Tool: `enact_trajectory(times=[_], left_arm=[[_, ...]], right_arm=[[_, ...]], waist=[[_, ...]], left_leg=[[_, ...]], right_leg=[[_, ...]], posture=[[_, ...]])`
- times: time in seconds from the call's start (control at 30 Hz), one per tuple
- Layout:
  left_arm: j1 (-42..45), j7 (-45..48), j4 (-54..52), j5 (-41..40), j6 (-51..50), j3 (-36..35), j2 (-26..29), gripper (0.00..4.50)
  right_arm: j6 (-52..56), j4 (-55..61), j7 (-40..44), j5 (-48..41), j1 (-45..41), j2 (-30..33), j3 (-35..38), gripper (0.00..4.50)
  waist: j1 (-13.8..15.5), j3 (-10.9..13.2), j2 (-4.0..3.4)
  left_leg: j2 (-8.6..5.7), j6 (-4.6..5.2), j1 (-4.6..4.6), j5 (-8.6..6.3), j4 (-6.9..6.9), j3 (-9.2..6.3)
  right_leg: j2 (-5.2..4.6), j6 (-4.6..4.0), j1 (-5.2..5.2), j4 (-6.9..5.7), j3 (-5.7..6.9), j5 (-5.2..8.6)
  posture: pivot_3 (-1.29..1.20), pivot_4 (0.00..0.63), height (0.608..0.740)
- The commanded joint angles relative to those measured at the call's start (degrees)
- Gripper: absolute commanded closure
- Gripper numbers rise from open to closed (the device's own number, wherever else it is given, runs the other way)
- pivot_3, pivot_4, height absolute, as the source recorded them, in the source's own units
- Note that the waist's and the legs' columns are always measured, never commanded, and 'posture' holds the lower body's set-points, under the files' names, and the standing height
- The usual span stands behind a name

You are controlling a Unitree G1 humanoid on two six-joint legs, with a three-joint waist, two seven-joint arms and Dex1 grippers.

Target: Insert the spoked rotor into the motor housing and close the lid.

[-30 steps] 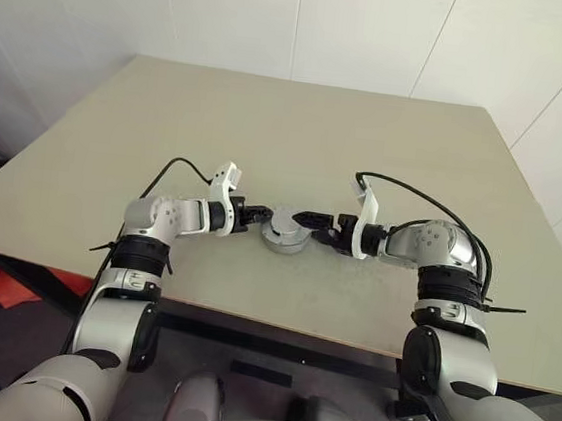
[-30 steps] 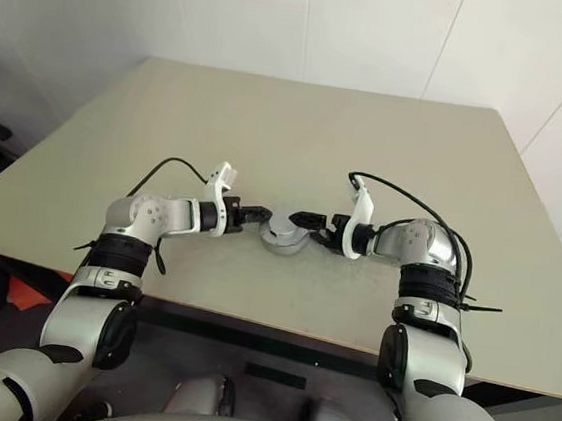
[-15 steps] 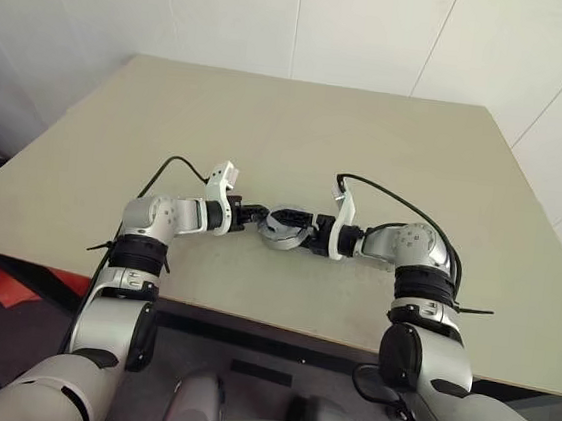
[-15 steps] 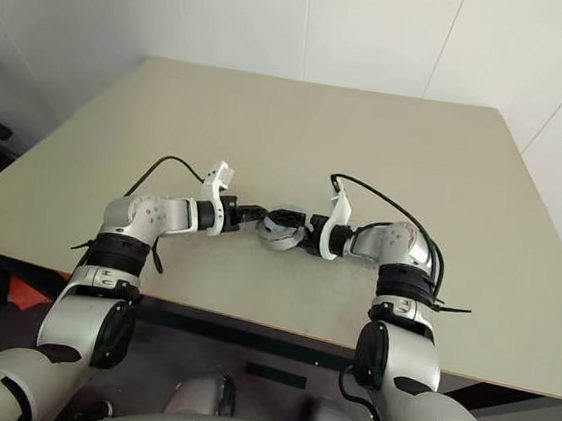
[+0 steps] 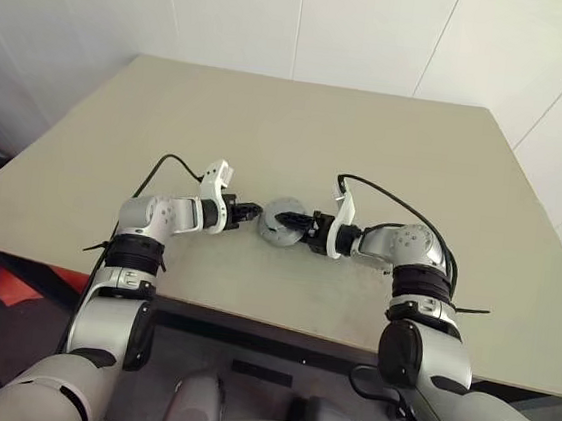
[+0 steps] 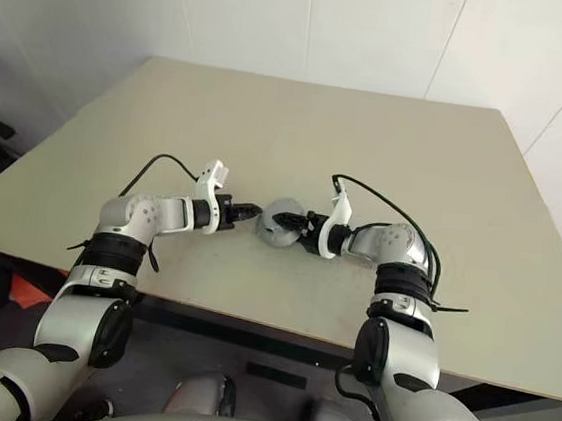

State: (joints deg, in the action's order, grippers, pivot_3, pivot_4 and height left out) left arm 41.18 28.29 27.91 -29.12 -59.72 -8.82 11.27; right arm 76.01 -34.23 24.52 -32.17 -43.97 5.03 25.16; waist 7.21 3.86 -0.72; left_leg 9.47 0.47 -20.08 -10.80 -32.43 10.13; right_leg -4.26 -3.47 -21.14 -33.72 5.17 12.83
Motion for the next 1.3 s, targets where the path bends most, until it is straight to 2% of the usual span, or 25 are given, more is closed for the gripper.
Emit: enact_trajectory(times=[0.03,0.27,0.4,0.5,0.6,0.9,1.3], left_arm=[[-0.4,0.1,0.0,0.1,1.4,-0.4,-0.5,4.5],[-0.5,-0.6,-2.4,-3.5,8.6,-7.9,-1.2,4.5],[0.2,-3.5,-1.5,-8.1,8.5,-15.1,-1.3,4.5],[0.7,-6.0,-0.8,-13.0,9.3,-21.8,-1.4,3.87],[1.1,-7.7,-1.1,-17.2,9.4,-26.2,-1.5,2.97],[0.7,-9.6,-3.2,-26.5,3.6,-28.1,-3.6,0.11],[1.1,-10.5,0.5,-38.1,-7.9,-29.0,-6.8,0.02]], right_arm=[[-2.1,-0.3,-1.5,-1.1,-2.2,0.1,1.0,2.42],[-7.1,-6.3,-6.4,-6.7,-8.5,0.1,11.3,2.42],[-9.9,-8.6,-8.6,-9.2,-12.4,-0.5,15.0,2.42],[-10.9,-9.1,-9.7,-10.5,-14.3,-1.2,15.9,2.42],[-9.9,-8.3,-10.7,-12.3,-15.2,-1.8,16.2,2.42],[-3.6,-4.2,-13.7,-17.7,-16.4,-3.0,16.2,2.42],[0.9,0.8,-18.0,-22.6,-15.4,-5.2,15.9,2.42]], waist=[[0.0,0.0,0.0],[0.0,0.1,-0.03],[-0.2,0.1,-0.03],[-0.1,0.1,-0.03],[0.0,0.1,-0.03],[1.2,0.1,-0.02],[1.5,0.1,-0.02]], left_leg=[[0.0,0.0,0.0,0.0,0.0,0.0],[0.01,-0.06,-0.25,0.05,-0.01,0.0],[0.0,0.04,-1.36,0.01,-0.28,-0.01],[0.08,0.28,-2.12,0.03,-0.8,-0.02],[0.16,0.28,-2.22,0.03,-0.8,-0.01],[0.2,0.16,-2.27,-0.04,-0.99,0.0],[0.19,0.06,-2.09,0.02,-0.98,-0.01]], right_leg=[[0.0,0.0,0.0,0.0,0.0,0.0],[0.0,-0.22,-0.23,-0.04,0.0,-0.13],[0.0,-0.3,-1.36,-0.4,0.0,-0.23],[0.0,-0.3,-2.21,-1.09,-0.01,-0.23],[0.02,-0.4,-2.3,-1.13,0.08,-0.17],[0.01,-0.6,-2.25,-1.16,0.09,-0.04],[0.01,-0.29,-2.08,-1.18,0.08,-0.23]], posture=[[0.0,0.0,0.74],[0.0,0.0,0.74],[0.0,0.0,0.74],[0.0,0.0,0.74],[0.0,0.0,0.74],[0.0,0.0,0.74],[0.0,0.0,0.74]])
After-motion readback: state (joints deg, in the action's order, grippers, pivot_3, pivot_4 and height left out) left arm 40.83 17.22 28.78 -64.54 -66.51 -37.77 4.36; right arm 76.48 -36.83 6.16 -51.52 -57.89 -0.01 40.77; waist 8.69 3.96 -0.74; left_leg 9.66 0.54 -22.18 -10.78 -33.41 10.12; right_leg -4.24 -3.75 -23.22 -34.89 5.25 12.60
